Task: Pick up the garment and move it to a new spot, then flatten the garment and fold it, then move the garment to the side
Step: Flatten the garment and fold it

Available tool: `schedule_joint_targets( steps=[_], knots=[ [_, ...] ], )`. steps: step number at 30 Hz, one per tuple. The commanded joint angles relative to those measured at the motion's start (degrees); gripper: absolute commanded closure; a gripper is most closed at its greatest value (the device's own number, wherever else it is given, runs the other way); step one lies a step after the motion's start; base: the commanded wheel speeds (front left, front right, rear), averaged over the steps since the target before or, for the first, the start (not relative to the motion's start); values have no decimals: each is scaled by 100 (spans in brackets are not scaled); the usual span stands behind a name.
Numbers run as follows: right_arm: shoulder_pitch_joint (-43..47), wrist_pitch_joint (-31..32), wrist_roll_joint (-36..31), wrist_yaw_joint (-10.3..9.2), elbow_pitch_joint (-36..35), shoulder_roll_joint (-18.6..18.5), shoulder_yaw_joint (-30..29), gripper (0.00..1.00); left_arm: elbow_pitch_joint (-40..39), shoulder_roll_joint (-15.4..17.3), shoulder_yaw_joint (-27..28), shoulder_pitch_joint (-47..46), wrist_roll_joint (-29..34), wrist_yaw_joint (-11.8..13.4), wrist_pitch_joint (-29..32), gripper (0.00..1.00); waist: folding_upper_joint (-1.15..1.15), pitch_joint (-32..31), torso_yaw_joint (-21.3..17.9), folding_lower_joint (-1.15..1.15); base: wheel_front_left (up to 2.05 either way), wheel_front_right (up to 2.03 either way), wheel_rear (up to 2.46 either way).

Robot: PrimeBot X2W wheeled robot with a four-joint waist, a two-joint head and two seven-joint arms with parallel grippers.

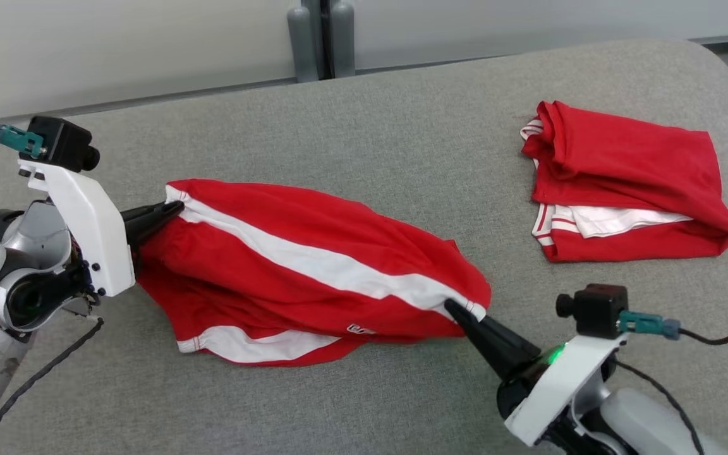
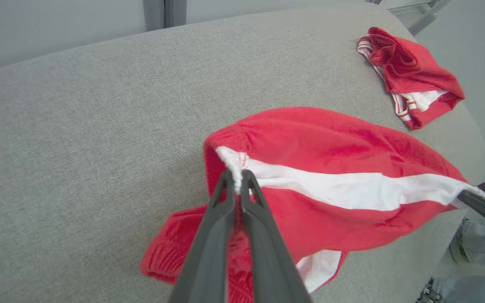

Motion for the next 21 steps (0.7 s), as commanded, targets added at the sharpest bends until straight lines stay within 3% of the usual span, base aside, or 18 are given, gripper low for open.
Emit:
schedule_joint_targets(
  steps=[1, 9, 21],
  knots=[
    [-117, -65, -1, -2, -54, -65, -21, 100, -41, 37, 46, 60, -58, -7, -47, 100, 0, -119, 49, 0, 0, 0, 0],
    [-1094, -11, -89, -2, -203, -528, -357, 100, -261, 196, 425, -424, -193, -8, -727, 100, 0, 60, 42, 0, 0, 0, 0],
    [-4570, 333, 286, -2, 722, -696, -338, 100, 898, -574, 466, -3043, 599, -8, -1113, 100, 0, 1432, 129, 0, 0, 0, 0]
  ],
)
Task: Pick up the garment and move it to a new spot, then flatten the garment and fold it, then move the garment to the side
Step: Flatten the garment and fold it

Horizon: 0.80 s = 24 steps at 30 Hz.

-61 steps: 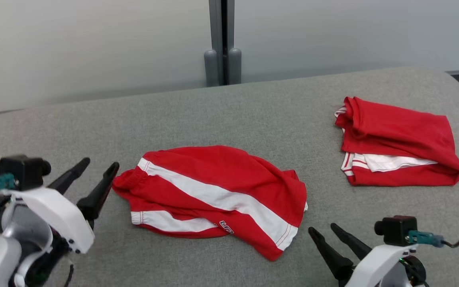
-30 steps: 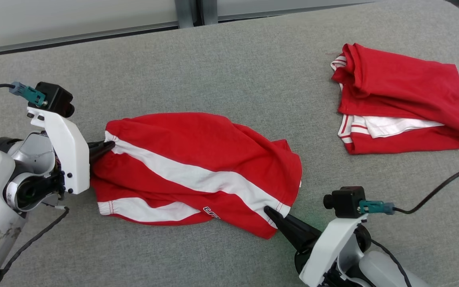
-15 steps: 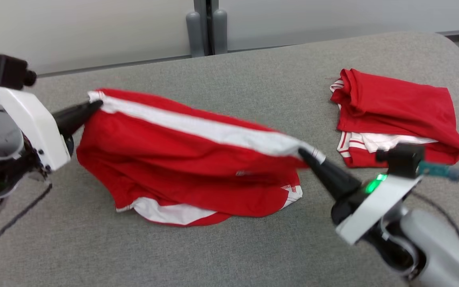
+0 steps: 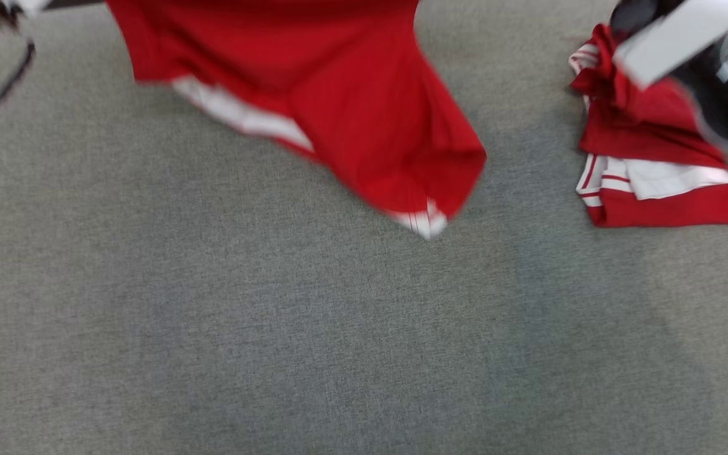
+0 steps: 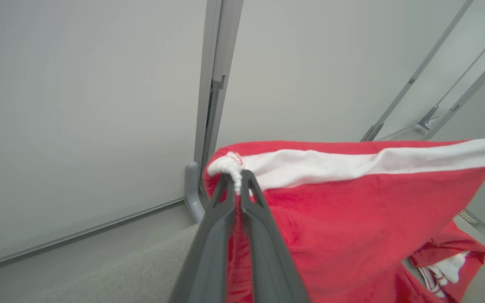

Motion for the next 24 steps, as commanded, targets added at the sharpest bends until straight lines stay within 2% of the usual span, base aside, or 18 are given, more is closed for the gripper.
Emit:
schedule_joint_targets(
  steps=[1, 7, 12, 20, 24],
  knots=[
    [-507, -109, 76, -1, 170, -28, 6, 100, 198, -84, 44, -428, 98, -8, -135, 100, 0, 401, 40, 0, 0, 0, 0],
    [-1835, -513, 207, -2, 679, -127, 69, 100, 865, -375, 87, -1440, 151, -8, -496, 100, 0, 601, 100, 0, 0, 0, 0],
    [-2208, -735, 294, -2, 783, -219, 409, 100, 930, -404, -99, -1416, -74, -8, -709, 100, 0, 552, 140, 0, 0, 0, 0],
    [-1174, -1048, 488, -2, 486, -665, 1333, 100, 439, -119, -817, -34, -609, -8, -932, 100, 0, 191, 174, 0, 0, 0, 0],
    [-364, -1078, 678, -2, 193, -1014, 1781, 100, -84, 202, -1175, 874, -898, -8, -959, 100, 0, -150, 172, 0, 0, 0, 0]
  ],
)
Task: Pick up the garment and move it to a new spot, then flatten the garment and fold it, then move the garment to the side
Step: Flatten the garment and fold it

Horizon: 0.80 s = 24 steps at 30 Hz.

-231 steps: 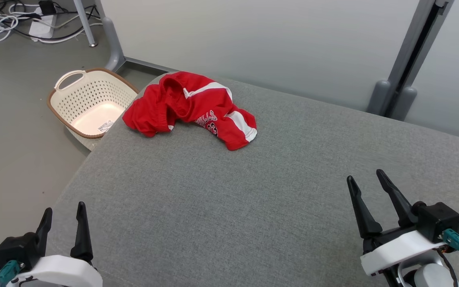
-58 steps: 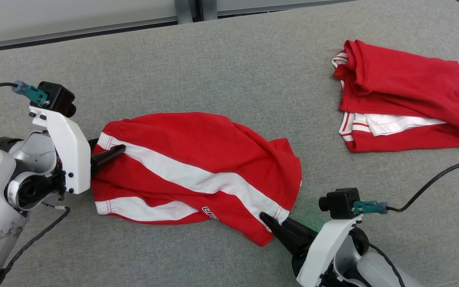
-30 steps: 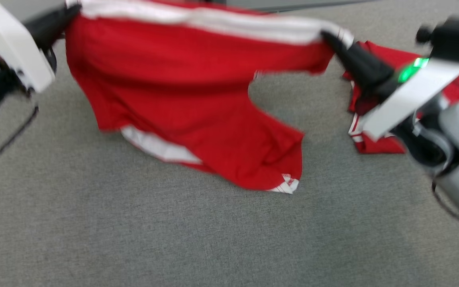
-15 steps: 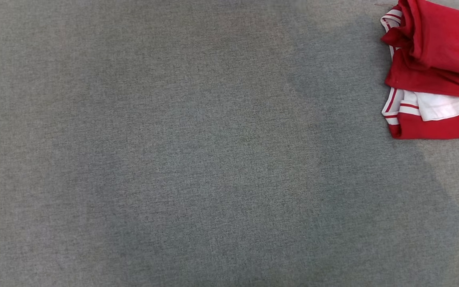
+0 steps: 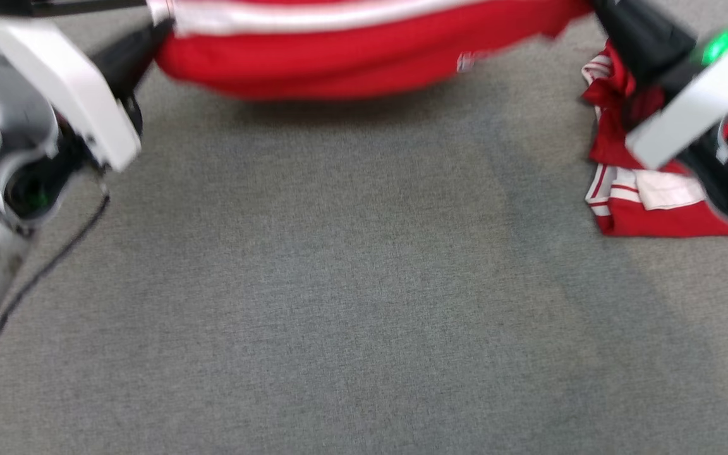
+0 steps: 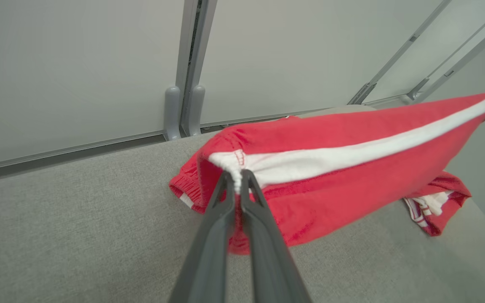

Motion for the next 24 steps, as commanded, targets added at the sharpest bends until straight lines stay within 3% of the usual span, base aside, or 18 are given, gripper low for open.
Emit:
schedule_joint_targets(
  steps=[1, 7, 19, 24],
  knots=[
    [198, -1, 77, -2, -80, -125, 85, 100, -144, 108, -51, 212, -81, -8, -9, 100, 0, -264, 5, 0, 0, 0, 0],
    [1257, 309, 303, -2, -538, -660, 609, 100, -1061, 679, -344, 1523, -699, 14, 312, 100, 0, -998, -24, 0, 0, 0, 0],
    [2891, 1464, 1015, -3, -1827, -2112, 740, 100, -3494, 1913, -992, 3474, -1436, 708, 944, 100, 0, -1805, -25, 0, 0, 0, 0],
    [3083, 1673, 1113, -5, -2204, -2477, 504, 100, -4075, 2138, -1000, 3624, -1671, 913, 1089, 100, 0, -1776, 65, 0, 0, 0, 0]
  ],
)
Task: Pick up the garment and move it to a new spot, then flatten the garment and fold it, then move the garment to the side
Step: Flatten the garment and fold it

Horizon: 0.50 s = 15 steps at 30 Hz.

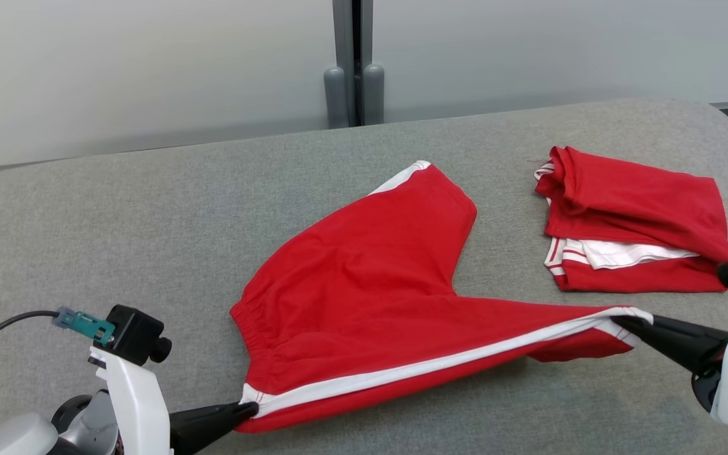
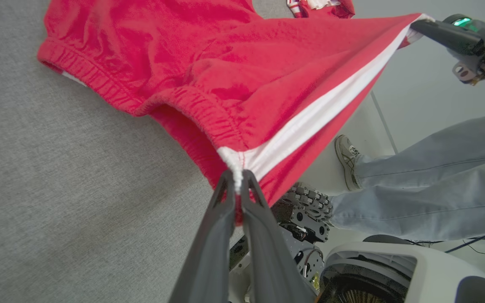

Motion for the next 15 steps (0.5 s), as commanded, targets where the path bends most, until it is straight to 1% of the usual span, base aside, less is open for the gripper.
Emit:
schedule_joint_targets(
  steps=[1, 3, 5, 7, 12, 15],
  knots=[
    [32, 58, 38, -10, -1, -52, -94, 100, -15, 60, 40, -1, -55, 72, 61, 100, 0, 66, 51, 0, 0, 0, 0],
    [-88, 144, 48, -10, 30, 19, -239, 100, -59, 67, 74, -119, -198, 119, 226, 100, 0, 193, 110, 0, 0, 0, 0],
    [-248, 257, 13, -10, 106, 100, -394, 100, -57, 38, 113, -318, -342, 113, 495, 100, 0, 377, 213, 0, 0, 0, 0],
    [-449, 475, -65, -10, 222, 187, -509, 100, 37, -70, 180, -582, -539, 63, 800, 100, 0, 598, 346, 0, 0, 0, 0],
    [-1220, 1330, -263, -11, 595, 513, -708, 100, 578, -402, 412, -1385, -1054, -115, 1586, 100, 0, 1161, 681, 0, 0, 0, 0],
    [-1735, 1846, -344, -11, 826, 773, -788, 100, 983, -600, 465, -1863, -1248, -144, 2070, 100, 0, 1486, 859, 0, 0, 0, 0]
  ],
)
